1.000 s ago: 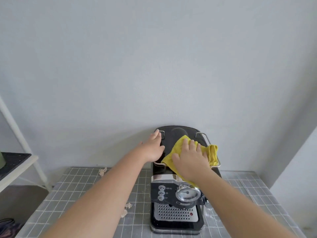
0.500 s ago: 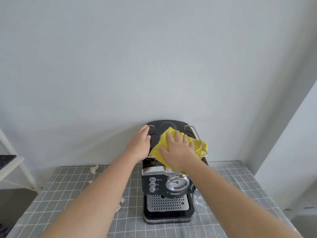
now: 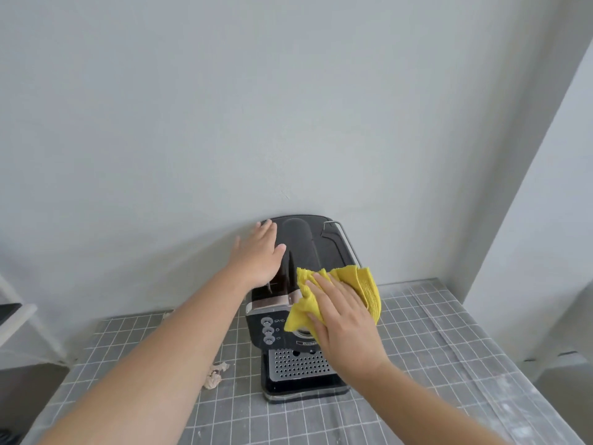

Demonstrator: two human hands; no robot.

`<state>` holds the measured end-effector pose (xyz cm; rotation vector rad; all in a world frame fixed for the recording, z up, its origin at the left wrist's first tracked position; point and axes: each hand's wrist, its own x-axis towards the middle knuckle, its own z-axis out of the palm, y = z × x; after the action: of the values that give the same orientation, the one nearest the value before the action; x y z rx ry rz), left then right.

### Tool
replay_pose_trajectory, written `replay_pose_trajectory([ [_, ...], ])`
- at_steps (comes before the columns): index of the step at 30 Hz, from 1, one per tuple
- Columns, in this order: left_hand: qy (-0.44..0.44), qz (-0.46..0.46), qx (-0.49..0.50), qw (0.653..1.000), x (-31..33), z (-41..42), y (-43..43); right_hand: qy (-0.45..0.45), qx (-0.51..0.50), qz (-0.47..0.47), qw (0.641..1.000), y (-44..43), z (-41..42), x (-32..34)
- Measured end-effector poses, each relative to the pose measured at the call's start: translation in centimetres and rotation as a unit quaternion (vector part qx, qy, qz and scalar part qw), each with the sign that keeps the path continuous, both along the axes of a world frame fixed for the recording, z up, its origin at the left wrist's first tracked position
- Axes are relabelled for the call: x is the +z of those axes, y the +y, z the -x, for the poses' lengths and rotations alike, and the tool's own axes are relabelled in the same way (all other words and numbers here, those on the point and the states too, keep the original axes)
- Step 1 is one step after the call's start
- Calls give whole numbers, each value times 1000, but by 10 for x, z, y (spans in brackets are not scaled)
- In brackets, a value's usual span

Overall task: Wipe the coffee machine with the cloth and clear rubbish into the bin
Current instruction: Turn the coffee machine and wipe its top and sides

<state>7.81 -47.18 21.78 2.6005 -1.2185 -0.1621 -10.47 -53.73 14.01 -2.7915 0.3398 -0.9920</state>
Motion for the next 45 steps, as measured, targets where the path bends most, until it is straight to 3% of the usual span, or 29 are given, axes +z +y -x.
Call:
replay_pose_trajectory([
  [5,10,-20,-46,999,3,34,-29,21,69,-32,997,-36,35,-15],
  [9,8,-61,-21,998,-6,36,-34,-3,71,-241,968,-55,48,-11],
  [11,10,-67,-12,998,-6,37,-34,21,98,-287,953,-67,39,-3],
  [18,-9,-75,29,997,-7,47,-36,152,155,-261,941,-121,-5,17],
  [21,-11,-70,32,997,-5,48,-38,131,185,-264,938,-121,0,8],
  [26,-96,-77,48,991,-1,39,-51,69,211,-302,927,-124,2,-8],
  [32,-28,-66,38,997,-11,35,-56,79,174,-328,925,-157,-50,1],
  [39,-102,-48,43,993,-1,22,-66,68,170,-322,929,-167,-66,3],
  [45,-37,-93,45,994,-6,13,-90,69,156,-299,939,-155,-49,-1],
])
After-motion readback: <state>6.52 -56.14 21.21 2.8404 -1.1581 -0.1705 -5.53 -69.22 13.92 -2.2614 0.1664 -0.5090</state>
